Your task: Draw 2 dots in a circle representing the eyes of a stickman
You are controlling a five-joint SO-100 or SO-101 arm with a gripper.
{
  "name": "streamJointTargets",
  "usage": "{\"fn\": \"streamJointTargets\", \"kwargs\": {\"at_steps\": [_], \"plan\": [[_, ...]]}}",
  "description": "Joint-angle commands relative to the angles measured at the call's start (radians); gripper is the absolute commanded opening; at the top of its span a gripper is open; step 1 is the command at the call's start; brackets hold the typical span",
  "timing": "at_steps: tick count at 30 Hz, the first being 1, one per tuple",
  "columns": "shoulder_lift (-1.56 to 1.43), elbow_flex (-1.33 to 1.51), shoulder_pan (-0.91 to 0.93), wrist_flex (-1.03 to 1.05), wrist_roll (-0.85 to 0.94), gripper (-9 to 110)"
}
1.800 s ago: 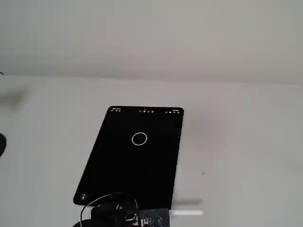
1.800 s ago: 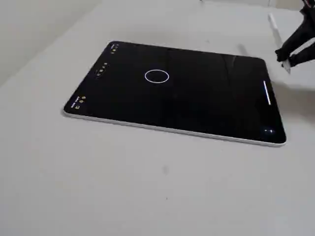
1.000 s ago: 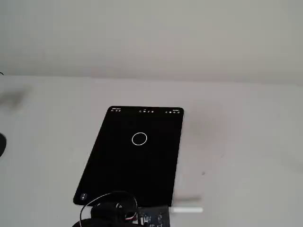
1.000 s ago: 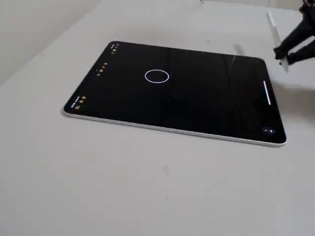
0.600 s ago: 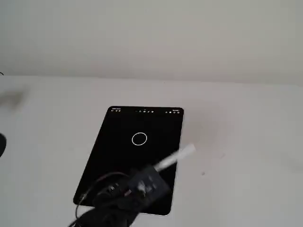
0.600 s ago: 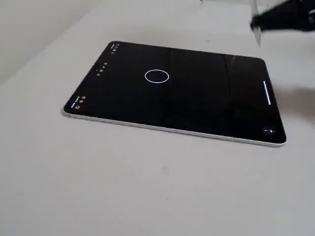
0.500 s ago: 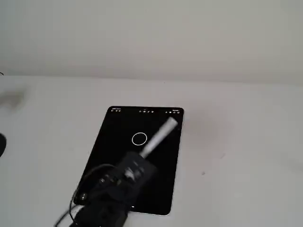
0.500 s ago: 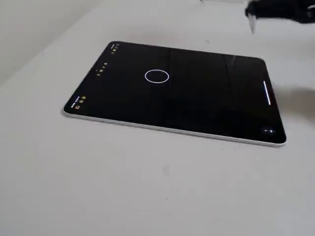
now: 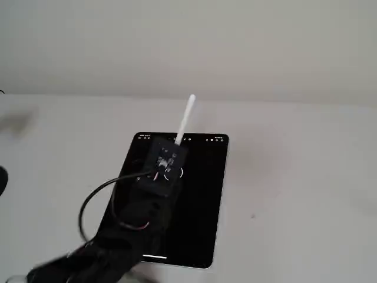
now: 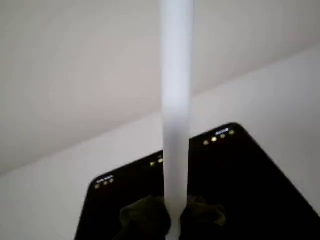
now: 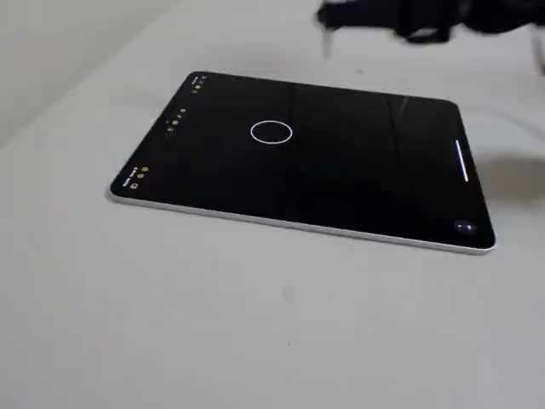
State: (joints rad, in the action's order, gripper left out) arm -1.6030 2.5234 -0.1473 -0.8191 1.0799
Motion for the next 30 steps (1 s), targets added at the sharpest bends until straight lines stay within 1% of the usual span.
{"fn": "streamJointTargets", "kwargs": {"at_steps": [1, 10, 23, 30], "plan": [[0.163, -0.239, -0.032, -0.067, 0.014, 0], [0.321, -0.393, -0.066, -0.055, 0.018, 0], [0.454, -0.469, -0.100, -0.074, 0.060, 0], [0.457, -0.462, -0.087, -0.080, 0.078, 0]]}}
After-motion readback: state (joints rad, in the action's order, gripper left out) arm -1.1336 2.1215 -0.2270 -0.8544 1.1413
